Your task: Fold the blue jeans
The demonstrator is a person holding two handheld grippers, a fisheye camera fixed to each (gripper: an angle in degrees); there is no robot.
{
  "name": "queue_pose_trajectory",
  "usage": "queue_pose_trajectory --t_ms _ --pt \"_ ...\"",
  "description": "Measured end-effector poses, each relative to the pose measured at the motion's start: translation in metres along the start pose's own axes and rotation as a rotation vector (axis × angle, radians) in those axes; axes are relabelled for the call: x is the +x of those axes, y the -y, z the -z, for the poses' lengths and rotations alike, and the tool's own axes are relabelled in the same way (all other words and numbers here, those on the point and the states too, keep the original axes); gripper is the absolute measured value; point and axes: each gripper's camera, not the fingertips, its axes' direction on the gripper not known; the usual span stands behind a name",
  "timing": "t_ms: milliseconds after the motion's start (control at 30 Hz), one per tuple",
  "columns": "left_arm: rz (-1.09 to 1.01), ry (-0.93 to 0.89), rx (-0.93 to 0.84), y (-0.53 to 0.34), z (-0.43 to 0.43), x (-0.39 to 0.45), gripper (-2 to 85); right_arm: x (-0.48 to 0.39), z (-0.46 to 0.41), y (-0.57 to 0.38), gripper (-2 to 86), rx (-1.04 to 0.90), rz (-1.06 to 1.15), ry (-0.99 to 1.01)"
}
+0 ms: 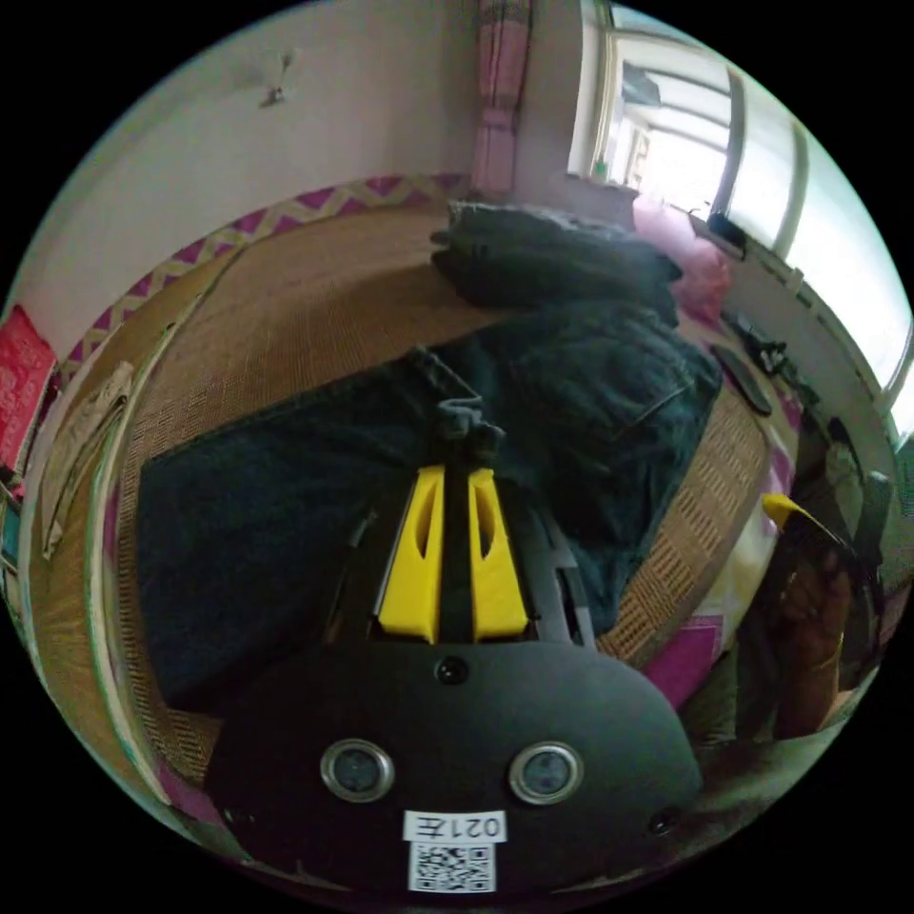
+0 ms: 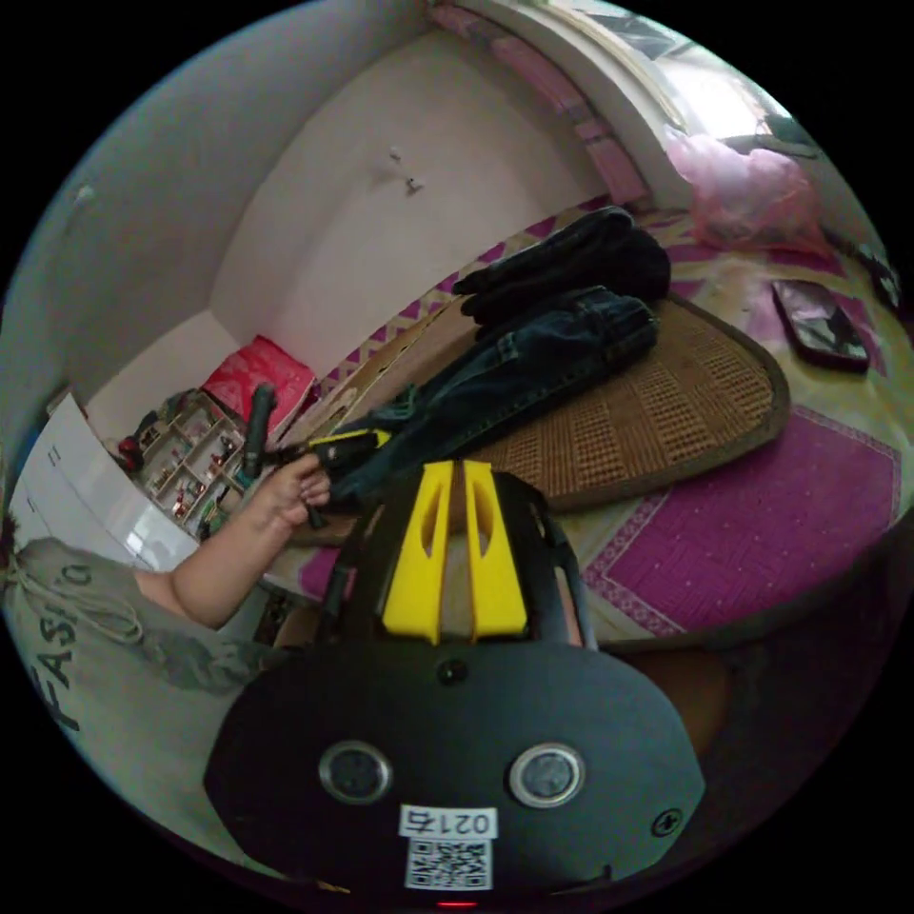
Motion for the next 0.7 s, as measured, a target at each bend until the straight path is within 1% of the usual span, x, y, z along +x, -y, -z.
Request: queue_pose_trajectory --t_ms 100,200,333,500,567,600,667,700 --pt "-0.002 -0.092 -0.023 0.002 -0.001 0.000 6.9 0.033 0.003 0.030 10.4 0.064 -0.158 -0.079" --pt "-0.012 -0.138 0.017 -0.005 0.011 -0.002 5.8 0.068 -0.010 0.059 13.2 0.045 -0.313 -0.086" --pt "-0.053 -0.057 0.097 -0.023 0.041 -0.001 5.3 0.095 -0.023 0.082 13.2 0.105 -0.490 -0.012" --pt "-0.044 -0.062 0.125 -0.039 0.066 -0.020 6.5 0.118 -0.046 0.095 8.8 0.152 -0.659 0.084" --pt "-0.021 -0.053 0.128 -0.047 0.072 -0.032 5.5 0.117 -0.051 0.096 5.5 0.167 -0.670 0.108" --pt "0.006 -0.041 0.137 -0.053 0.075 -0.042 3.2 0.107 -0.050 0.100 4.3 0.182 -0.651 0.103" --pt "0.052 -0.025 0.150 -0.064 0.080 -0.060 0.7 0.070 -0.040 0.116 3.1 0.224 -0.507 0.055" --pt "0.074 -0.017 0.153 -0.072 0.082 -0.072 -0.1 0.031 -0.034 0.133 2.6 0.233 -0.377 0.008"
